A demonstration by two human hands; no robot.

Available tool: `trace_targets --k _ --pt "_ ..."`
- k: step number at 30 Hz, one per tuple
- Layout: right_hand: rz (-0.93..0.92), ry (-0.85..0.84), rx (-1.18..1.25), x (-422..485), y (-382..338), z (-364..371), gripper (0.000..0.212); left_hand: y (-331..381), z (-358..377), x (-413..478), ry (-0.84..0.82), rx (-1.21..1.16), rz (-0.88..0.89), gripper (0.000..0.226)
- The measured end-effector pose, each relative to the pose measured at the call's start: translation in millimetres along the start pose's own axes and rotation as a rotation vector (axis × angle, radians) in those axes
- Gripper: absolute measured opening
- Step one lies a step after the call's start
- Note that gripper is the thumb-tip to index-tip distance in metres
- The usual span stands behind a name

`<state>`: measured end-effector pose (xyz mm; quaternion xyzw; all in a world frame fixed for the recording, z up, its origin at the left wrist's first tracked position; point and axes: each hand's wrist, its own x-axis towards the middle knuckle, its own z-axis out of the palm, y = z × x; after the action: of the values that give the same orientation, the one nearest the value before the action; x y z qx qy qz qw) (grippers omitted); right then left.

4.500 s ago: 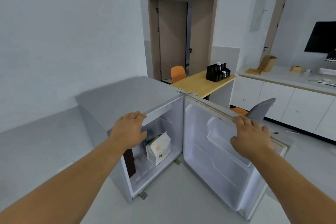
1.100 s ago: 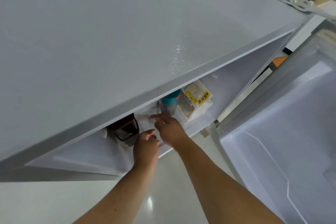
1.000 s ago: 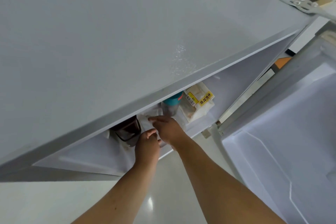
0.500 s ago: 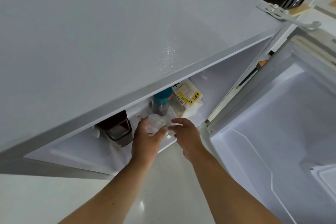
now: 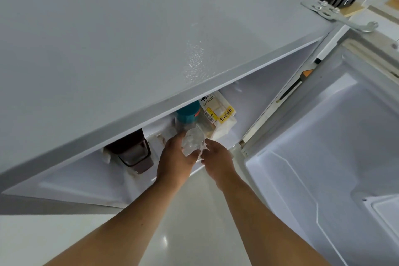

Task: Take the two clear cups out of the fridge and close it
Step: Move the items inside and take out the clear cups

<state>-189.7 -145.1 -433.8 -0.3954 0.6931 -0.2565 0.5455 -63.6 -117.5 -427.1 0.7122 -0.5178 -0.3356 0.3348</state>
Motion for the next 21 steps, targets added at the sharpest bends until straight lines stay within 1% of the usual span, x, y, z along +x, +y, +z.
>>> trace_targets --k 3,5,7,8,9,10,12,14,16,19,21 --pt "-0.027 0.013 -0.047 -5 -2 -2 0.049 -3 -2 -4 0.013 -0.011 -0.033 0.060" --pt "-0.083 0.054 -0.095 -15 -6 -6 0.048 -4 -6 -10 0.032 -0.058 -0.081 0.045" --pt "-0.239 0.167 -0.141 -30 -13 -8 0.043 -1 -14 -19 0.095 -0.155 -0.153 0.017" --pt "-0.346 0.220 -0.154 -39 -20 -7 0.037 2 -18 -24 0.145 -0.236 -0.188 0.013" --pt "-0.441 0.245 -0.165 -47 -30 -4 0.031 5 -23 -30 0.206 -0.343 -0.226 0.022" --pt "-0.514 0.234 -0.187 -52 -42 2 0.024 10 -29 -35 0.273 -0.466 -0.278 0.031" --pt "-0.605 0.121 -0.260 -59 -70 19 0.016 22 -43 -44 0.405 -0.718 -0.370 0.042" --pt "-0.638 -0.036 -0.316 -64 -97 39 0.017 31 -57 -48 0.480 -0.849 -0.421 0.050" --pt "-0.638 -0.158 -0.361 -69 -118 58 0.028 40 -68 -48 0.517 -0.884 -0.459 0.054" --pt "-0.552 -0.262 -0.454 -71 -134 72 0.023 47 -75 -46 0.557 -0.927 -0.531 0.050" --pt "-0.498 -0.326 -0.457 -71 -136 72 0.019 49 -78 -45 0.532 -0.894 -0.531 0.046"
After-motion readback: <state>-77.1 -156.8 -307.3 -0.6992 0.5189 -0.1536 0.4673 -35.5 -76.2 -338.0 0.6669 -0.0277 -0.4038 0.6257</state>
